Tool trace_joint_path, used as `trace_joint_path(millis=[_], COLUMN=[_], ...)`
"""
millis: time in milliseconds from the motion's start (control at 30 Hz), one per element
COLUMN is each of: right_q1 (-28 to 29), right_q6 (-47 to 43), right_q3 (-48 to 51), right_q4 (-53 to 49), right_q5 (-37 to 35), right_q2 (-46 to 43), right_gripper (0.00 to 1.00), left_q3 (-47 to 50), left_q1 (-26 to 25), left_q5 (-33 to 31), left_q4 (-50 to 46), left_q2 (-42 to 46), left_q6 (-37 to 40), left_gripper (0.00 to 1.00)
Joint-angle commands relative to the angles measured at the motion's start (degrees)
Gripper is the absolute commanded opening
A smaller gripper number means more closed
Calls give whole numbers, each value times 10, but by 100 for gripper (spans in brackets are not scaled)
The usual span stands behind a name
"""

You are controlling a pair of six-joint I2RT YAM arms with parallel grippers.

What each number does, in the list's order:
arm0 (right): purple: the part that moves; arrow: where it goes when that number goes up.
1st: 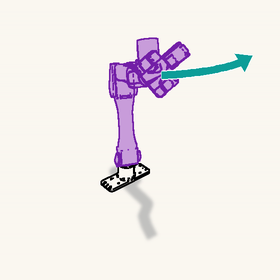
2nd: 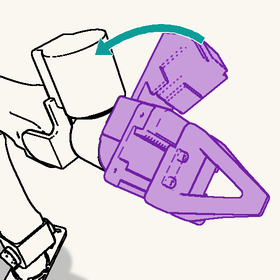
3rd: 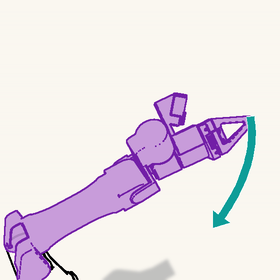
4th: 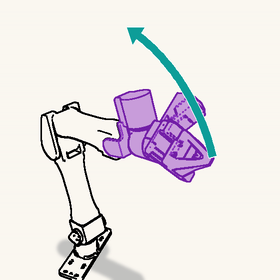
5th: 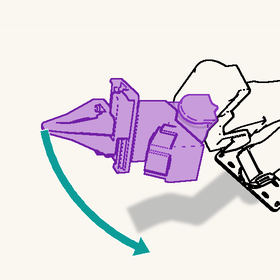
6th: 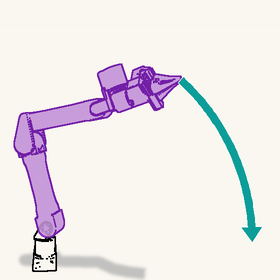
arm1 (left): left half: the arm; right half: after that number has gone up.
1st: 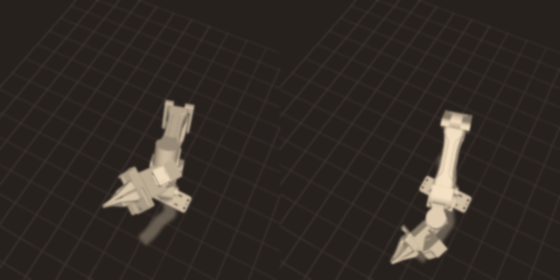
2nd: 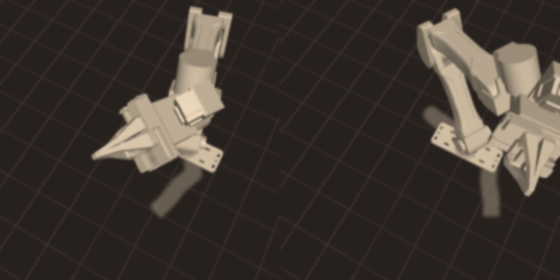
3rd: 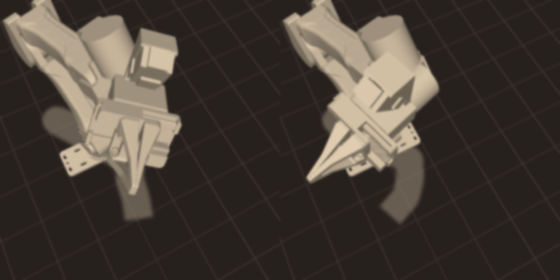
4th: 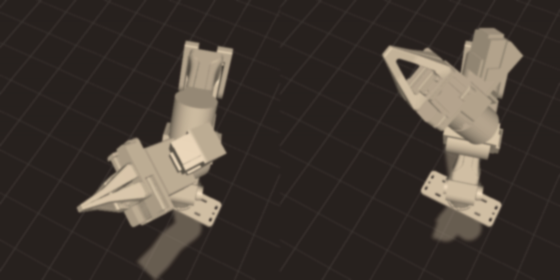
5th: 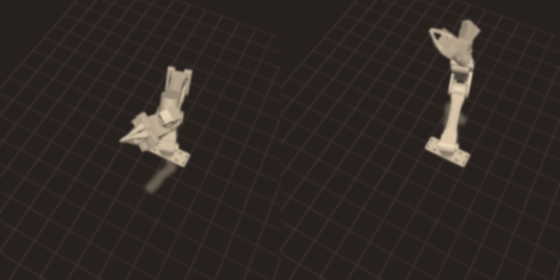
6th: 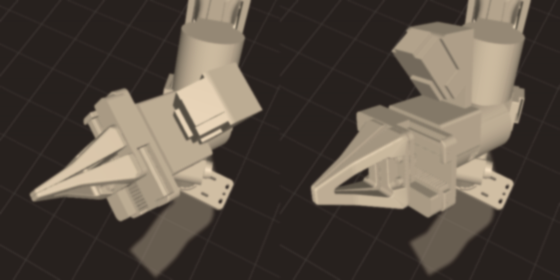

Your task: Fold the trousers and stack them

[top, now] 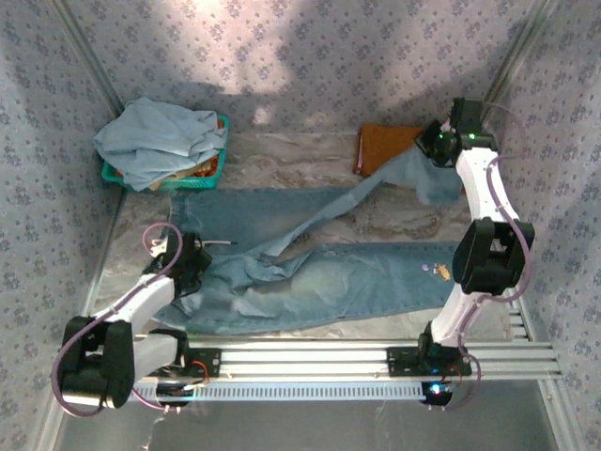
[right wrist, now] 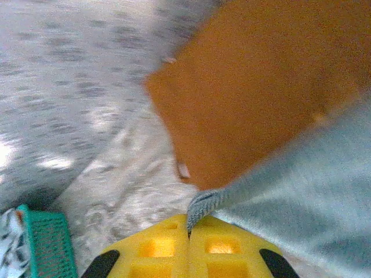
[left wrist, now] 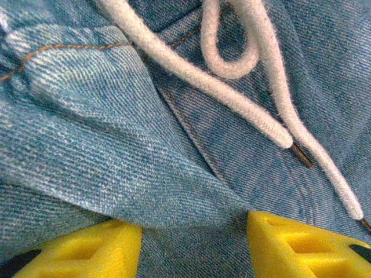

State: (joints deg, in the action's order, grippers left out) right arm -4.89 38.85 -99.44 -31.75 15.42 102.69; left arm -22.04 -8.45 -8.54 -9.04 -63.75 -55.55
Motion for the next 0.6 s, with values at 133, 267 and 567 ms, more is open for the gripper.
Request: trace_joint_path(millis=[133,267,567], right_q1=[-22,-77,-201], right_q6=[-45,15,24], right_q3=[212,431,540], right_q4=[5,61,65], right_q5=[-117,-185,-113], right_q2=[-172,-231,-172], right_gripper=[0,0,35], left_q3=[23,50,47], left_q1=[6,7,7], left_q5=[-6,-10,-16], left_q4=[-6,-19,-55], left_q2=[73,119,155], left_q6=[-4,-8,-10], left_gripper=[50,50,57])
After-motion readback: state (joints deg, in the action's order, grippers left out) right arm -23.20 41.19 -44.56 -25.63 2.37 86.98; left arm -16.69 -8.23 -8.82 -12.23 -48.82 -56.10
